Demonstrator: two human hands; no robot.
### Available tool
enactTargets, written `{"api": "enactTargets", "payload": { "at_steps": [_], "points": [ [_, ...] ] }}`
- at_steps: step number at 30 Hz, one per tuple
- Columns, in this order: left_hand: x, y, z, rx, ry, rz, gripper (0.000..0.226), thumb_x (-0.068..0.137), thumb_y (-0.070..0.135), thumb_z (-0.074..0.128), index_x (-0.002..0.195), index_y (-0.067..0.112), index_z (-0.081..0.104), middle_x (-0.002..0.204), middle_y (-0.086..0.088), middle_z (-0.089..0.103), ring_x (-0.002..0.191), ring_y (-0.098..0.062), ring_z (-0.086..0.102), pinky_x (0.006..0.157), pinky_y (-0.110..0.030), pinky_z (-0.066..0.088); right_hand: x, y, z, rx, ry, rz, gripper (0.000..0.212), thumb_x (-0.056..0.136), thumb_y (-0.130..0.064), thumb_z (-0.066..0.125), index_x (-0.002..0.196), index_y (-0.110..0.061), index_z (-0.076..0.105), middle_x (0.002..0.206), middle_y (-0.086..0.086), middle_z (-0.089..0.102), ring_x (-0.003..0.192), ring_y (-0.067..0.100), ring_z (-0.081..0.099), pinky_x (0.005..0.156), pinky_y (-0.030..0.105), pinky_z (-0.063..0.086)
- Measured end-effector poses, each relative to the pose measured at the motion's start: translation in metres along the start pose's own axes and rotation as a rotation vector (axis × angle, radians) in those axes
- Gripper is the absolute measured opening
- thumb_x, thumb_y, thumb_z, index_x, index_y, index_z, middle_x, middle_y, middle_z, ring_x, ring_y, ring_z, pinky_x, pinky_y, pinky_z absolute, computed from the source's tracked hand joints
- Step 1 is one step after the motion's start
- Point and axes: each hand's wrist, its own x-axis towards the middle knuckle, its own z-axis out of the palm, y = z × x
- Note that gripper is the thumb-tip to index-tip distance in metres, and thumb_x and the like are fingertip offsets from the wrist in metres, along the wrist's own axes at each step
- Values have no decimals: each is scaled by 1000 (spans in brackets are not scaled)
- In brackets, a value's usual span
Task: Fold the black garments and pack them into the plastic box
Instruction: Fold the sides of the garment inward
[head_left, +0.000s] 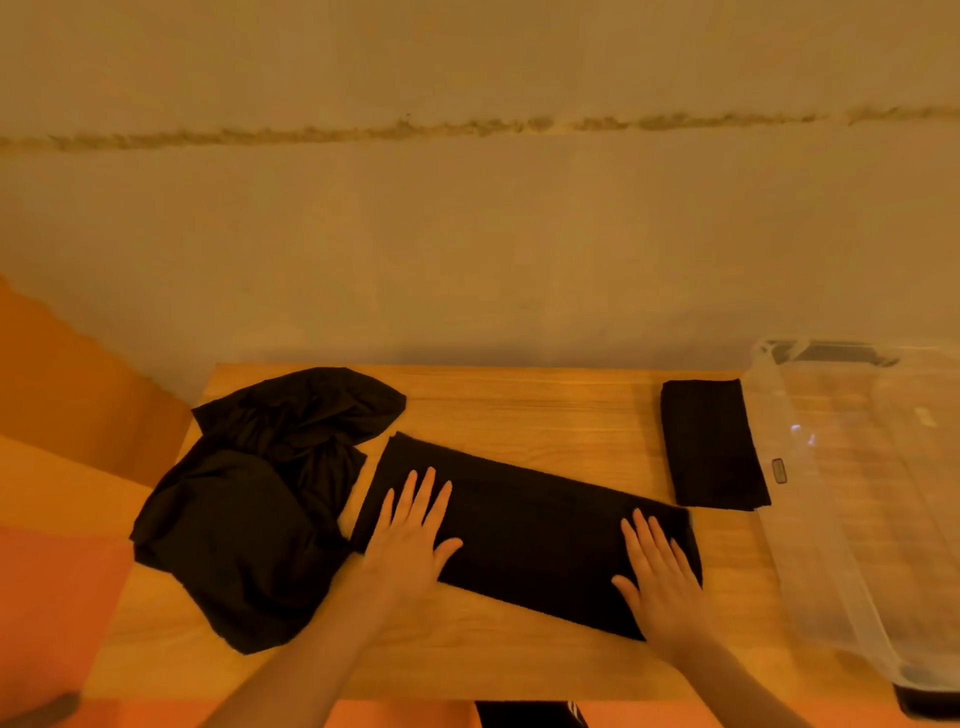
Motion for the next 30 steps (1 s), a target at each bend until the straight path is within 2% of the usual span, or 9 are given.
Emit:
{"api": "enactTargets", "payload": {
  "at_steps": [3,6,10,12,14,16,19,24,30],
  "points": [
    [34,-4,-25,102,-42,88,68,96,50,25,144,23,-15,145,-2,-28,138,-23,-24,115,-42,-7,-23,-12,15,34,56,77,68,94,-55,1,148,-16,11,140,6,43,143,20,7,113,29,12],
    [41,14,-39,136,75,-62,69,98,45,29,147,14,-9,154,-11,-18,140,-28,-20,115,-44,-7,-21,-16,8,33,136,97,69,95,-52,0,134,-13,41,131,7,56,129,21,40,109,38,28],
    [8,57,-18,-191,21,-319,81,92,58,24,146,9,-10,154,-16,-15,142,-33,-14,115,-49,1,-6,1,-4,-19,78,54,64,96,-51,-1,136,-16,34,140,3,42,128,21,44,102,36,35],
    [3,62,-6,-253,-77,-357,88,88,66,22,142,10,-20,152,-16,-21,140,-34,-19,115,-50,2,-10,6,-2,10,15,70,61,97,-50,0,142,-17,24,144,2,40,135,18,32,113,29,18],
    [11,56,-3,-211,-79,-301,89,86,69,19,138,11,-25,150,-14,-27,140,-32,-22,115,-50,0,-20,7,11,47,51,71,62,96,-52,1,148,-19,7,156,-2,13,144,14,3,111,25,-1],
    [32,44,-8,-163,-30,-170,88,84,70,16,137,14,-26,149,-11,-28,138,-28,-26,115,-48,-3,-30,-1,26,91,129,84,65,94,-54,1,148,-19,-3,157,-4,-9,143,10,-10,111,24,-4],
    [67,23,-23,-93,-34,-29,86,88,67,21,144,15,-18,153,-8,-24,140,-25,-23,115,-44,-2,-40,-19,34,112,167,75,67,93,-56,1,148,-17,-2,157,0,-5,143,11,-11,111,24,-3],
    [65,30,-35,-44,140,-53,78,93,55,30,147,11,-6,151,-12,-20,142,-32,-13,116,-48,1,-38,-12,23,-7,133,12,59,97,-50,6,149,-23,3,144,-2,39,143,15,6,108,26,6],
    [-12,88,10,-107,-49,5,77,89,65,14,134,17,-26,143,-9,-32,131,-26,-31,112,-45,-12,-32,-7,26,-12,74,-100,57,98,-47,6,148,-21,-3,157,-1,4,143,10,-4,109,28,8]
  ]
}}
